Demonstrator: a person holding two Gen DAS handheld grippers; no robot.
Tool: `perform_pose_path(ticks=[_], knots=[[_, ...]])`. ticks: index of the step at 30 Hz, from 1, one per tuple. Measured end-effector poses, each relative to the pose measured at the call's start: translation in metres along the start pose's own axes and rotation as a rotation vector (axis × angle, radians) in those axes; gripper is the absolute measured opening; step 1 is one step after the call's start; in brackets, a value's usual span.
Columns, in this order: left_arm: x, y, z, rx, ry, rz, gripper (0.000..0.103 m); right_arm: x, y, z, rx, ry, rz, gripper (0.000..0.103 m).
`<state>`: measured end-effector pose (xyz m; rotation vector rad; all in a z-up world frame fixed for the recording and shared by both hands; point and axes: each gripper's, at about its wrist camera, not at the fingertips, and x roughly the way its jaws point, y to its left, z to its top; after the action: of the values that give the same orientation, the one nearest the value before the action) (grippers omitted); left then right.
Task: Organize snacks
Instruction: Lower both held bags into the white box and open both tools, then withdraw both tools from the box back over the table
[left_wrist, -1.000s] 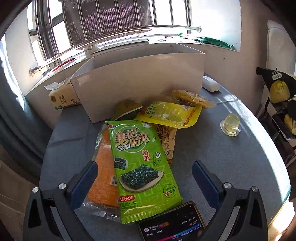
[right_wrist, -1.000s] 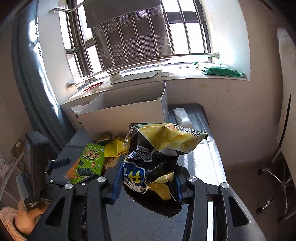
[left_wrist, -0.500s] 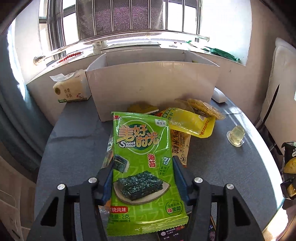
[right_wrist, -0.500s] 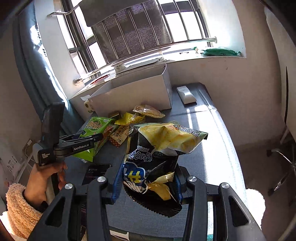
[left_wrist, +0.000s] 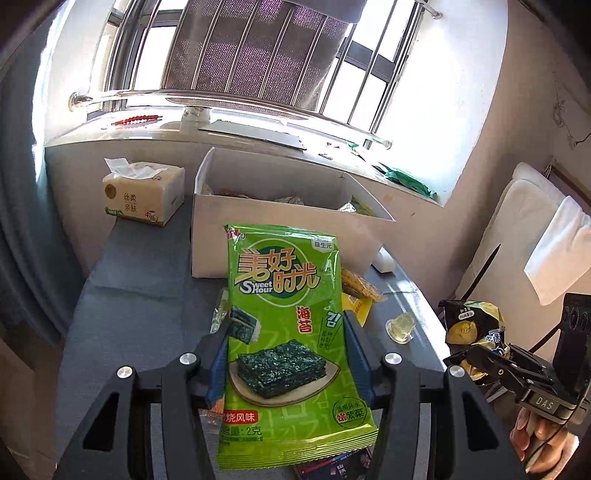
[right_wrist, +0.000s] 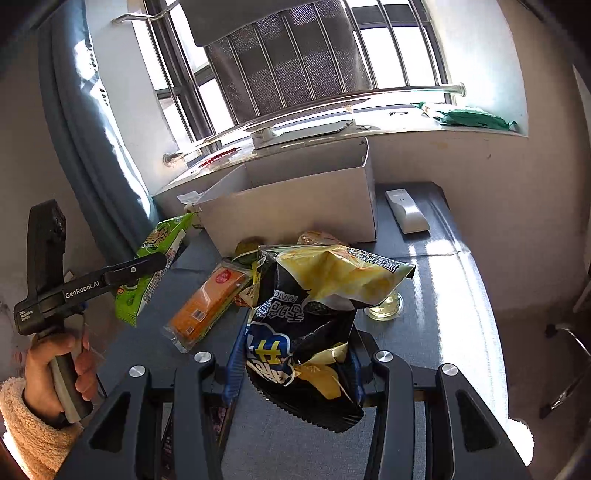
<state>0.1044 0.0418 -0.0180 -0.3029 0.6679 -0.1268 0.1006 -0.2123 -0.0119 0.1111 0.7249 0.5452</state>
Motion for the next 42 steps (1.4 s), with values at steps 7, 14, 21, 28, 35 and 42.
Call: perform_pose_path(ticks=[7, 14, 21, 28, 35, 42], knots=[[0.026, 0.001, 0.082, -0.010, -0.055, -0.061, 0.059, 0.050, 0.000, 0.097, -0.011, -0.041, 0.046, 0.049], [0.101, 0.014, 0.161, -0.047, 0.004, -0.052, 0.059, 0.144, -0.018, 0.188, 0.008, 0.073, -0.021, 0.049], [0.173, 0.036, 0.186, -0.078, 0.115, -0.017, 0.059, 0.217, -0.029, 0.224, -0.037, 0.181, -0.143, 0.049], [0.205, 0.054, 0.193, -0.084, 0.181, 0.075, 0.096, 0.244, -0.040, 0.233, -0.041, 0.215, -0.230, 0.060], [0.190, 0.058, 0.183, -0.072, 0.164, 0.090, 0.103, 0.231, -0.032, 0.229, -0.062, 0.166, -0.227, 0.103], [0.126, 0.044, 0.174, -0.009, 0.075, 0.049, 0.103, 0.180, -0.015, 0.219, -0.081, 0.091, -0.177, 0.103]])
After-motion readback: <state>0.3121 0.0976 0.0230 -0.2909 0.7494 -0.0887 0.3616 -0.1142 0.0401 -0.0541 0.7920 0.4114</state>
